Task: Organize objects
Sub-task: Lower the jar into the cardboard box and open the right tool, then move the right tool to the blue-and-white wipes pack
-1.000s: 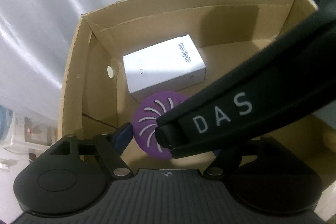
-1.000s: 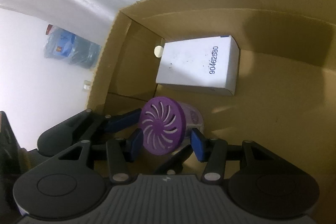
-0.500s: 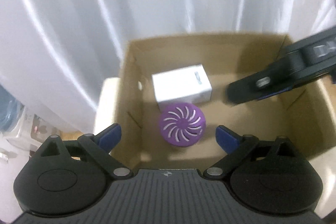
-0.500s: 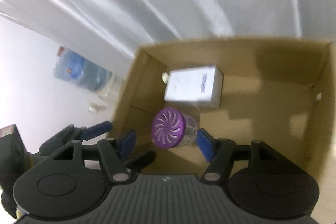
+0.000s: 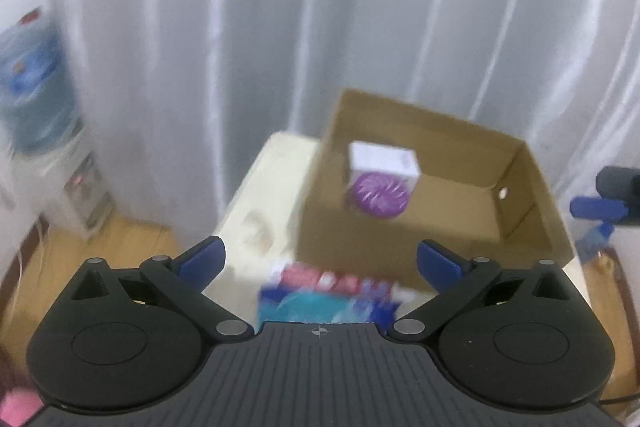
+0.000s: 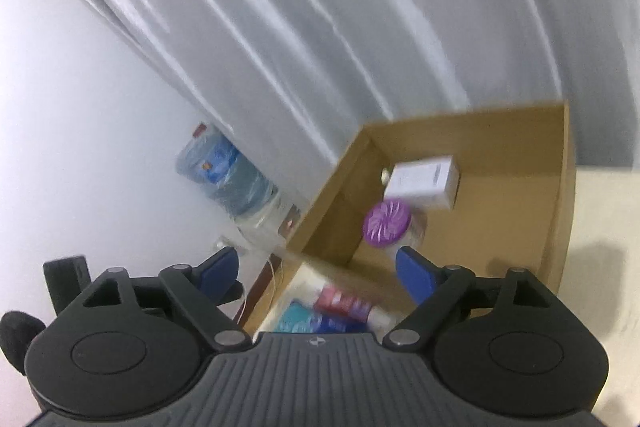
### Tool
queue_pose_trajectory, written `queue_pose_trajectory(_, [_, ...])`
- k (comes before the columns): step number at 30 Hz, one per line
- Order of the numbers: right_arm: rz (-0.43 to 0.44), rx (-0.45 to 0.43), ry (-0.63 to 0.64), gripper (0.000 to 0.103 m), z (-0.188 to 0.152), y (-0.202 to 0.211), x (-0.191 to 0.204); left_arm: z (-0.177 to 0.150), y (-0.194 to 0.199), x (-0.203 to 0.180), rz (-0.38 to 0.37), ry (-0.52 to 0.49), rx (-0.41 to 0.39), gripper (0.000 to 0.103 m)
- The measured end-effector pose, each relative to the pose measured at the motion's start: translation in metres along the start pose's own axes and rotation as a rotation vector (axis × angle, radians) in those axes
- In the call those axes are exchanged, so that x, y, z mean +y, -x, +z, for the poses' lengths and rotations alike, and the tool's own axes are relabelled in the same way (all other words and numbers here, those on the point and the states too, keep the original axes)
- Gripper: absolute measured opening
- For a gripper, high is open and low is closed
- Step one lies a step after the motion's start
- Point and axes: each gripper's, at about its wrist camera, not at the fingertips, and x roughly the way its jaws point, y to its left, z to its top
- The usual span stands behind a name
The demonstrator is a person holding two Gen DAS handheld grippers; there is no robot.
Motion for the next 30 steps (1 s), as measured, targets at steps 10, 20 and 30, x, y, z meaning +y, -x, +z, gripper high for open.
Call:
queue_pose_trajectory(10, [-0.014,0.223,-0.172,0.089,-0.061,-0.094,-0.010,-0.055,-0.017,0.028,-0.016,0.030,0.090,0.103])
queue_pose_trajectory(20, [-0.066,0.299,-0.262,0.089,-0.071,-0.144,-0.022,-0.049,-0.053,0.045,-0.142,0.077,0.150,0.103])
queue_pose_trajectory(30, [0.010,0.351,-0.306,0.090,-0.069,-0.167,-0.018,-0.049,-0.060,0.034,-0.248,0.110,0.163,0.103])
